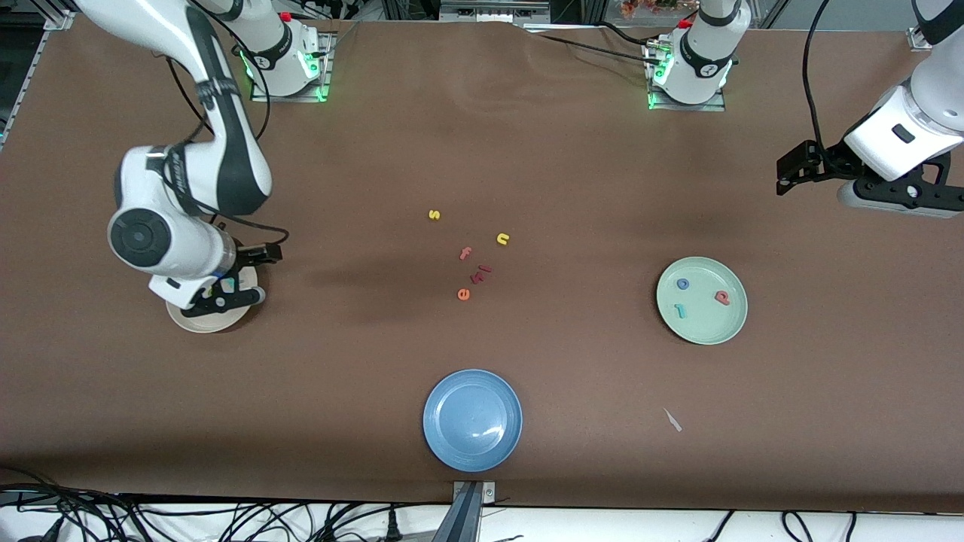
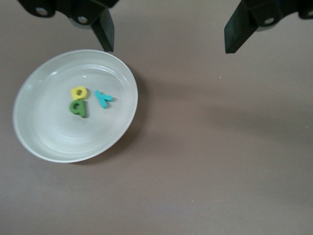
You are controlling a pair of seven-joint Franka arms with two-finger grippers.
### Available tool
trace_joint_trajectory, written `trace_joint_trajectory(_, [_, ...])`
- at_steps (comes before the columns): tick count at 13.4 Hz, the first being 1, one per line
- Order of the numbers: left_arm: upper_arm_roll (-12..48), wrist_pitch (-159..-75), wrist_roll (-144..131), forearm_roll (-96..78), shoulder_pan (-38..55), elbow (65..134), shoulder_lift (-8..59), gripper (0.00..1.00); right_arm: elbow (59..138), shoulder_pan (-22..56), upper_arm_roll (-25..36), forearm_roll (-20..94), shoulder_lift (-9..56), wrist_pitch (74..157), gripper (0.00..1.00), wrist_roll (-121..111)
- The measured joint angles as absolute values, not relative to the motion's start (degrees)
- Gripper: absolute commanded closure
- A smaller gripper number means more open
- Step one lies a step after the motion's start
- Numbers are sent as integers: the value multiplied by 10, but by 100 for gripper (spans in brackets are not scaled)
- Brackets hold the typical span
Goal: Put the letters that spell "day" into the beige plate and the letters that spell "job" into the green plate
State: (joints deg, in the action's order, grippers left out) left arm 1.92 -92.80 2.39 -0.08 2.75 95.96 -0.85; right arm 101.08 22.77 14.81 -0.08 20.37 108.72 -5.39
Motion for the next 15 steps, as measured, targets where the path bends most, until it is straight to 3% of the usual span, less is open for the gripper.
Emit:
trace_joint_trajectory(2, [19, -928, 24, -1, 28, 959, -9, 0, 1023, 187, 110, -15, 158, 1071, 0, -41])
trace_joint_trajectory(8, [19, -927, 24, -1, 28, 959, -8, 0, 1025, 132, 85, -18, 35, 944, 0, -40])
trace_joint_trajectory(12, [19, -927, 24, -1, 28, 959, -8, 0, 976, 110, 81, -20, 14, 859, 0, -40])
trace_joint_trajectory(15, [19, -927, 24, -1, 28, 959, -8, 0, 954, 102, 80, -18, 14, 841, 0, -40])
